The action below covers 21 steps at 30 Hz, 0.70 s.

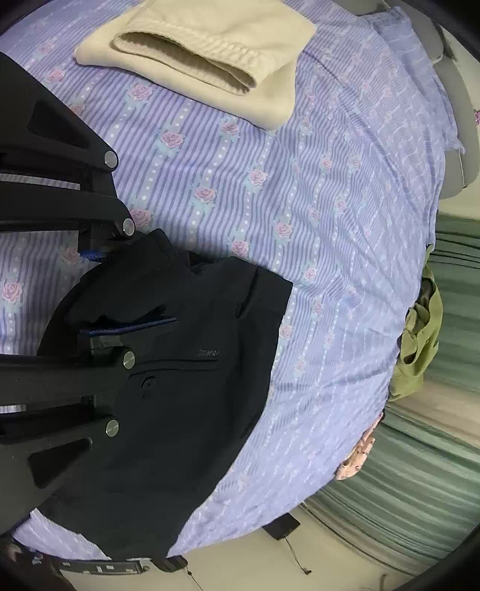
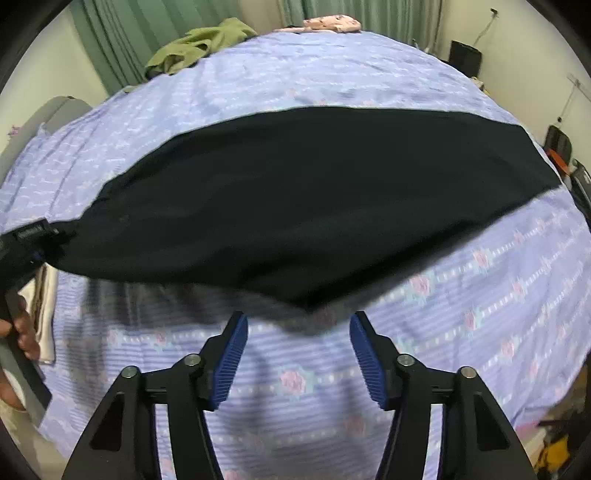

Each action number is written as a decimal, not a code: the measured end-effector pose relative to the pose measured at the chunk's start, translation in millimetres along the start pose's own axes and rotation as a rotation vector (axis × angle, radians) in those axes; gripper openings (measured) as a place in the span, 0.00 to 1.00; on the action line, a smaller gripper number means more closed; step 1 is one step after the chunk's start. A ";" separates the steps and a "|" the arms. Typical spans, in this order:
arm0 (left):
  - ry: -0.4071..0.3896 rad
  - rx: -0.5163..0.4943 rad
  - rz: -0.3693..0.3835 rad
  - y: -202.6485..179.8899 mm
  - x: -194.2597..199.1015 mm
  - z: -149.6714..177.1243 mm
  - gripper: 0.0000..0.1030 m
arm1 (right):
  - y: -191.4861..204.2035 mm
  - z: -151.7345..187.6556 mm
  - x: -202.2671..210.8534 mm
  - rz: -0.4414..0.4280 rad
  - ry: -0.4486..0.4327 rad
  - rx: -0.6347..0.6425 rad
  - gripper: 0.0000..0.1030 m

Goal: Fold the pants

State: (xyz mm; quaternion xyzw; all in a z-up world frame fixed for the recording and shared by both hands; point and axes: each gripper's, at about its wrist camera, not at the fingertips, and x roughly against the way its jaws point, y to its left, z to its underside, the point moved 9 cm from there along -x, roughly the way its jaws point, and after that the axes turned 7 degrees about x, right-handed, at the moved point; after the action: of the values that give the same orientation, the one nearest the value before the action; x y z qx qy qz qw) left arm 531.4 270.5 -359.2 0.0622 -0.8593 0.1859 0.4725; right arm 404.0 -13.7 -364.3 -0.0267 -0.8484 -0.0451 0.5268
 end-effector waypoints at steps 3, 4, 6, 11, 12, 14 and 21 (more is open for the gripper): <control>-0.007 -0.021 -0.014 4.4 -0.4 -1.5 0.25 | 2.4 -7.4 -0.4 -0.039 -0.018 0.026 0.55; -0.011 -0.024 -0.017 3.7 0.1 -2.5 0.25 | 3.1 -8.6 -2.4 -0.053 -0.014 0.034 0.55; -0.022 -0.031 -0.024 -0.2 1.9 -4.7 0.25 | 3.6 -11.2 -5.4 -0.085 -0.016 0.026 0.55; -0.039 -0.027 -0.040 -3.3 1.6 -7.7 0.25 | -2.5 -13.3 -26.6 -0.138 0.017 0.007 0.55; -0.040 -0.031 -0.044 -3.7 1.4 -7.5 0.25 | -4.1 -12.5 -31.5 -0.143 0.026 0.001 0.55; -0.041 -0.041 -0.053 -4.6 1.0 -6.8 0.25 | -3.6 -8.3 -39.9 -0.186 0.059 -0.021 0.55; -0.024 -0.010 -0.047 -3.6 -0.3 -4.9 0.25 | 1.6 -13.5 -34.8 -0.191 0.015 0.001 0.55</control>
State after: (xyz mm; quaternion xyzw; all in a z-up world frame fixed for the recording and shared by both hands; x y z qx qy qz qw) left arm 536.5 269.0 -356.2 0.0824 -0.8642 0.1695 0.4665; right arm 431.7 -13.4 -389.4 0.0549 -0.8432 -0.0948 0.5263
